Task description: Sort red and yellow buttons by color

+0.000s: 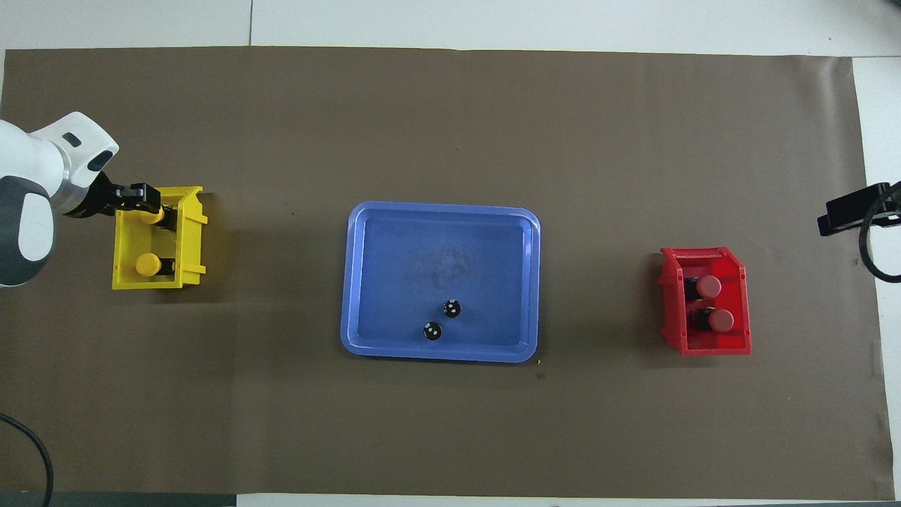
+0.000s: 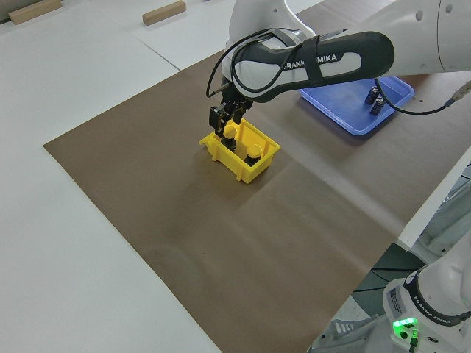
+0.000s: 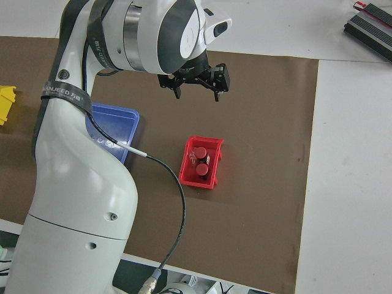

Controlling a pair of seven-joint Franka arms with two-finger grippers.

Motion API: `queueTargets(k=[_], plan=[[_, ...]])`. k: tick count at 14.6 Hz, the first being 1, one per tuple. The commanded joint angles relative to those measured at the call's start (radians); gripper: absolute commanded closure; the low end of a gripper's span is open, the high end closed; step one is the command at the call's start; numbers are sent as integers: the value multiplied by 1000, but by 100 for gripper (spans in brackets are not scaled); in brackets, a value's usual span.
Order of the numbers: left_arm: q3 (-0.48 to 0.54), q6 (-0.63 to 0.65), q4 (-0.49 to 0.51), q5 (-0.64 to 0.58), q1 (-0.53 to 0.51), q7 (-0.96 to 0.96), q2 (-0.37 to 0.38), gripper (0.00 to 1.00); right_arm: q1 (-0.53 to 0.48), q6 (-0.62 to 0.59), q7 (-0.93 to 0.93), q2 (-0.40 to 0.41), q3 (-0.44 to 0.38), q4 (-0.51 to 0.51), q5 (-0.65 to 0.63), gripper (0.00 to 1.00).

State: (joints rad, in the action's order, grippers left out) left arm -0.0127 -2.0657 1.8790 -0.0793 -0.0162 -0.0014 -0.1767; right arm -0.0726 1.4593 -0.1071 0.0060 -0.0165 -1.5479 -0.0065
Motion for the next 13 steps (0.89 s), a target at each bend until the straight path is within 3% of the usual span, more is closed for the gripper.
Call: queueTargets(k=[1,4,8,10,13], plan=[[-9,149,-90,-20,7,20,19,0,-1,-8,14,-17,3,-14,-1,0],[-21,252,-136,-11,19,26,87,0,-1,-5,14,-17,3,-14,0,0],[-44,569,-348,39,31,35,105,0,-1,-2,14,-17,3,-14,2,0],[-69,602,-357,39,30,41,158,0,-1,-2,14,-17,3,-14,2,0],[-72,611,-360,39,31,43,171,0,-1,-1,14,-17,3,-14,2,0]])
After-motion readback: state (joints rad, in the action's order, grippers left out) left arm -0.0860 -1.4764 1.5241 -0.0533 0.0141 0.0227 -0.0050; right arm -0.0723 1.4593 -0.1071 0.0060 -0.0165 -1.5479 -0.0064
